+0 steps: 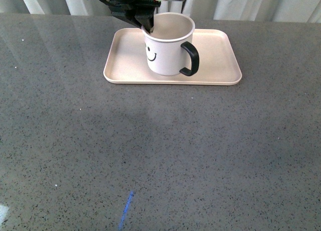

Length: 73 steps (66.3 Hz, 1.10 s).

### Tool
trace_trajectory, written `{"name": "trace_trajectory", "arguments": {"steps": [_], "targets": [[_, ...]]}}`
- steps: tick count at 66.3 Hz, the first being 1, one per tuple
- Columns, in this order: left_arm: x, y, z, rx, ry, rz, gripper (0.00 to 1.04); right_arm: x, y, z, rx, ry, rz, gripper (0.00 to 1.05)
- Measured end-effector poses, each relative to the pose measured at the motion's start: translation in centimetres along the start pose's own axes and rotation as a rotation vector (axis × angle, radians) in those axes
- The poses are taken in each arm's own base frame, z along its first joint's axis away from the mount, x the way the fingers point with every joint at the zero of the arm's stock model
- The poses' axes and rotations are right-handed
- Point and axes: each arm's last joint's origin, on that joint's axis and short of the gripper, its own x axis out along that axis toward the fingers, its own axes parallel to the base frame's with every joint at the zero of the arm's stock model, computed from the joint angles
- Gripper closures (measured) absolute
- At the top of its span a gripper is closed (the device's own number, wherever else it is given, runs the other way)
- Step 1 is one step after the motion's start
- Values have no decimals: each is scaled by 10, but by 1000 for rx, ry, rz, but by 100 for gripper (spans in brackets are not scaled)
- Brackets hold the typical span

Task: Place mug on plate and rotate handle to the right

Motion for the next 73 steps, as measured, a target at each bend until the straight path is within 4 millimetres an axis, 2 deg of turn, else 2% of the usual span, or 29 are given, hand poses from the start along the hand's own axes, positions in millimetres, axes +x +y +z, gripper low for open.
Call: {"name": "trace_trajectory", "arguments": {"steps": [19, 36, 53, 73], "targets": [[14, -2, 4, 1, 15, -5, 103, 0, 0, 0, 0, 0, 0, 9], [19, -4, 12, 7, 1, -9, 103, 0, 0, 0, 0, 0, 0, 9], [30, -6, 11, 27, 22, -2, 103, 0, 0, 0, 0, 0, 0, 9], [31, -9, 10, 40, 20, -2, 103, 0, 0, 0, 0, 0, 0, 9]]}}
